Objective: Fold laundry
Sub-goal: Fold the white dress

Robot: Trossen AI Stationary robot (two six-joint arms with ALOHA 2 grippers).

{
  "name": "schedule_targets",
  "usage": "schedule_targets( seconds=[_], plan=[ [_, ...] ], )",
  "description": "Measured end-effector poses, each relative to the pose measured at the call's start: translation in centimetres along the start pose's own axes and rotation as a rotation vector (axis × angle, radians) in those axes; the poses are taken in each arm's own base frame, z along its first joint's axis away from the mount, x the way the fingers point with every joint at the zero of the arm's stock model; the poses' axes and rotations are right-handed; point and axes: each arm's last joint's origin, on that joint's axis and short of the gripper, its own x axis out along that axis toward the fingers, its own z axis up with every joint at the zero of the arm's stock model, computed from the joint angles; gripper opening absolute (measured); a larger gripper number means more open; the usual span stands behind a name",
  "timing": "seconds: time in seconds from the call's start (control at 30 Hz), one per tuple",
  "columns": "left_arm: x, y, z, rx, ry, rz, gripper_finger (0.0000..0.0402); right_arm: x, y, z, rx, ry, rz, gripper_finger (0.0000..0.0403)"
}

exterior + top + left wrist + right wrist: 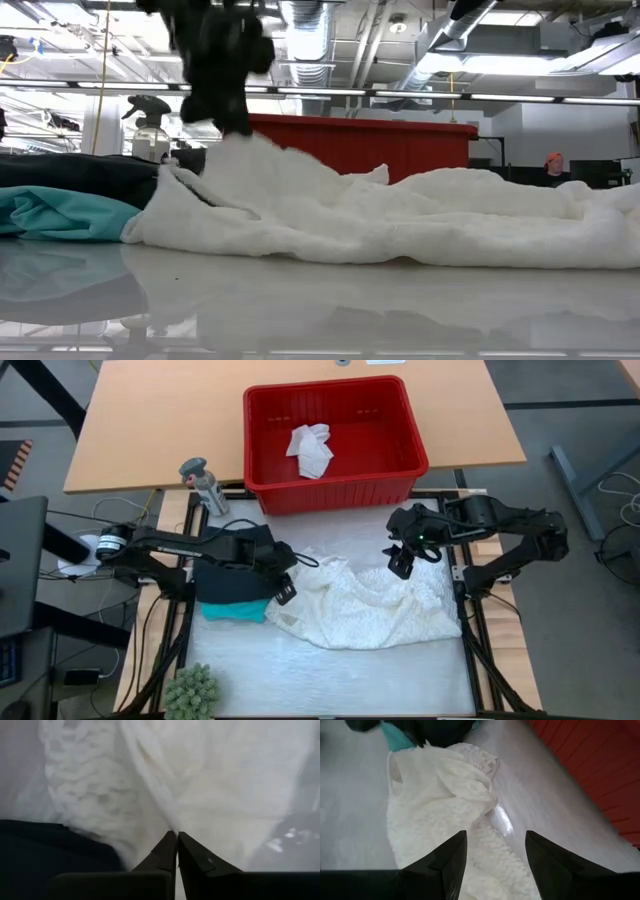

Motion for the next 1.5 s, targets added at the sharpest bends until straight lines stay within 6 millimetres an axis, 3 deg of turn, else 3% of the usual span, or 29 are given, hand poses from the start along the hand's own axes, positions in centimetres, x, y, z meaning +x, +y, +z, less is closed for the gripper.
schedule_targets(
  seconds=[0.13,0.3,0.77,0.9,1.0,1.17,1.33,1.5],
  plan=[
    [-2.7,-1.8,-0.3,-0.028,0.021,-0.022,0.0,-0.1,0.3,-0.1,-0.013,0.0,0.011,0.0227],
    [-3.0,-3.2,-2.0,-0.053,0.087,-0.017,0.0,-0.2,0.8,-0.3,-0.028,0.0,0.025,0.0227],
    [2.7,-6.2,-6.9,0.062,0.299,0.166,0.0001,0.3,1.8,-0.5,-0.086,0.029,0.043,0.0227],
    [2.0,-5.4,-7.6,0.066,0.338,0.294,0.0012,2.3,3.5,-0.5,-0.201,0.093,0.044,0.0228],
    [0.0,-4.8,-7.5,0.017,0.342,0.391,0.0019,4.1,4.6,-0.4,-0.265,0.146,0.037,0.023],
    [-3.5,-5.2,-6.2,0.003,0.211,0.339,0.0021,8.1,6.9,0.6,-0.361,0.151,0.076,0.024],
    [-5.9,-4.8,-5.4,-0.006,0.064,0.338,0.0022,12.6,10.7,1.8,-0.496,0.041,0.223,0.0241],
    [-7.6,-4.4,-5.3,0.026,-0.005,0.331,0.0022,16.9,15.0,1.3,-0.579,-0.031,0.341,0.0231]
  ],
)
